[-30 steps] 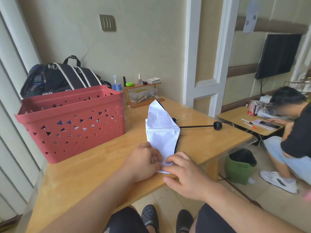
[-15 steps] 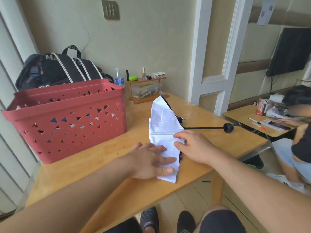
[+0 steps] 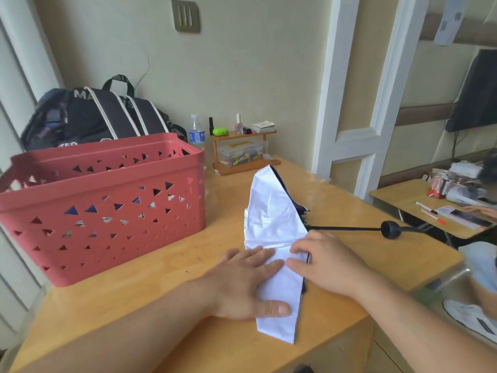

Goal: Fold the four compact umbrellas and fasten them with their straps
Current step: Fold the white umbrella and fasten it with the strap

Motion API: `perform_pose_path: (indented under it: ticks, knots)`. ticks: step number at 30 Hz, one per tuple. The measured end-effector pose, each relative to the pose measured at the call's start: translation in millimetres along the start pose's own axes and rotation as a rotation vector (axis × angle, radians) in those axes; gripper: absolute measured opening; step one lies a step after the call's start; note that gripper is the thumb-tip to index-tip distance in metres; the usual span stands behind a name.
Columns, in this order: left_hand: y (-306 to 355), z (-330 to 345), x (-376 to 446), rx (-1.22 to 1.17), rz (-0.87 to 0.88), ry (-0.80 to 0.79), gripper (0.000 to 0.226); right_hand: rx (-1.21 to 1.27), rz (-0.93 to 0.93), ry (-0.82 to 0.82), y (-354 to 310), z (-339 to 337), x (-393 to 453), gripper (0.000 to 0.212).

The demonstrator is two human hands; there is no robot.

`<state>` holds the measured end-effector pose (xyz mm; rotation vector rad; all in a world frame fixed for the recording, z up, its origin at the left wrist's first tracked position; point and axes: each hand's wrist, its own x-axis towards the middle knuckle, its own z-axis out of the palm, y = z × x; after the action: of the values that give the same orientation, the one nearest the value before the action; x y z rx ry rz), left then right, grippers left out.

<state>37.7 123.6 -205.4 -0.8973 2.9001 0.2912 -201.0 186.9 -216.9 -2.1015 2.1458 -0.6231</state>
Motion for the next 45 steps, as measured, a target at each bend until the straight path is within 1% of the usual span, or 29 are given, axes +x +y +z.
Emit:
perform_pose_path:
  ticks: [1, 2, 3, 4, 5, 6, 7, 9, 11, 13, 15, 17, 21, 23, 26, 28, 29, 30, 32, 34, 35, 36, 38, 40, 41, 42, 43, 45]
  knots:
    - [-4.8, -4.8, 1.2, -0.102, -0.005, 0.103, 0.08, -0.056, -0.006, 0.005, -1.5, 3.7, -0.4, 0.052]
    - [-9.6, -11.1, 4.5, -0.241, -0.03, 0.246, 0.057, -0.092, -0.006, 0.02, -2.6, 8.5, -2.2, 0.061]
    - [-16.2, -16.9, 10.9, -0.374, -0.092, 0.413, 0.035, -0.095, -0.003, 0.037, -2.5, 14.0, -3.7, 0.064]
    - [-23.8, -23.1, 20.0, -0.462, -0.165, 0.571, 0.024, -0.072, -0.006, 0.06, -2.7, 17.0, -4.9, 0.06]
    - [-31.8, -28.5, 30.6, -0.499, -0.235, 0.685, 0.018, -0.037, -0.013, 0.091, -2.0, 19.1, -5.9, 0.052]
    - [-38.6, -33.8, 41.2, -0.523, -0.285, 0.745, 0.011, -0.01, -0.022, 0.128, -0.2, 19.8, -6.3, 0.045]
    - [-43.2, -39.5, 52.1, -0.563, -0.318, 0.751, 0.012, 0.01, -0.027, 0.156, 1.1, 19.2, -6.7, 0.04]
    - [-47.8, -48.3, 73.6, -0.74, -0.338, 0.655, 0.043, 0.019, -0.044, 0.177, 1.4, 18.0, -7.3, 0.039]
    - [-43.2, -58.0, 89.9, -0.932, -0.351, 0.58, 0.058, 0.019, -0.051, 0.156, 0.1, 17.1, -8.1, 0.036]
    - [-36.5, -68.5, 100.7, -0.957, -0.333, 0.649, 0.062, 0.026, -0.042, 0.149, 0.0, 14.9, -7.9, 0.035]
    - [-28.6, -76.8, 101.7, -0.917, -0.33, 0.768, 0.06, 0.014, -0.024, 0.13, -0.9, 13.0, -8.2, 0.037]
    - [-22.3, -79.8, 95.9, -0.899, -0.309, 0.841, 0.057, 0.016, -0.01, 0.116, -3.9, 11.6, -8.7, 0.038]
    - [-5.8, -70.0, 61.0, -1.015, -0.146, 0.898, 0.058, 0.03, 0.013, 0.099, -6.1, 7.6, -9.7, 0.04]
    - [5.5, -58.1, 39.3, -1.084, -0.131, 0.923, 0.057, 0.021, 0.009, 0.091, -8.2, 5.8, -11.2, 0.043]
    - [20.6, -34.8, 13.5, -1.164, -0.125, 0.911, 0.042, -0.007, 0.007, 0.086, -11.1, 2.0, -14.0, 0.05]
    - [26.8, -20.9, 2.4, -1.173, -0.111, 0.915, 0.032, -0.04, 0.009, 0.069, -13.2, 0.2, -18.0, 0.055]
    - [30.2, -15.5, -4.0, -1.175, -0.11, 0.918, 0.029, -0.029, 0.01, 0.078, -16.0, 0.0, -23.8, 0.054]
    - [32.2, -11.5, -7.8, -1.175, -0.107, 0.918, 0.026, 0.024, 0.015, 0.137, -18.6, -0.2, -29.2, 0.048]
    - [36.8, -4.3, -15.0, -1.162, -0.115, 0.906, 0.021, 0.196, 0.03, 0.359, -25.5, -1.7, -44.4, 0.03]
    - [40.3, 1.4, -21.1, -1.149, -0.134, 0.892, 0.014, 0.312, 0.016, 0.564, -38.3, -7.7, -54.1, 0.026]
    - [42.5, 3.4, -24.0, -1.147, -0.142, 0.885, 0.011, 0.364, 0.006, 0.608, -46.5, -12.1, -55.4, 0.026]
    - [44.0, 5.5, -27.2, -1.143, -0.155, 0.879, 0.009, 0.425, 0.001, 0.608, -55.5, -17.4, -54.9, 0.03]
    - [45.7, 9.9, -33.3, -1.131, -0.181, 0.859, 0.008, 0.538, -0.005, 0.502, -73.4, -26.8, -51.1, 0.05]
    - [44.0, 17.3, -36.8, -1.117, -0.204, 0.832, 0.011, 0.57, -0.046, 0.379, -86.6, -31.9, -48.0, 0.073]
    - [42.1, 21.5, -37.5, -1.116, -0.224, 0.815, 0.01, 0.553, -0.067, 0.335, -90.6, -32.4, -46.6, 0.08]
    - [40.2, 24.6, -38.5, -1.123, -0.249, 0.799, 0.009, 0.529, -0.078, 0.304, -92.5, -31.9, -45.6, 0.083]
    - [37.6, 26.9, -38.6, -1.139, -0.274, 0.791, 0.008, 0.508, -0.079, 0.291, -92.8, -30.7, -45.0, 0.08]
    - [33.7, 27.6, -38.3, -1.167, -0.305, 0.8, 0.007, 0.56, -0.062, 0.305, -91.6, -26.6, -47.1, 0.066]
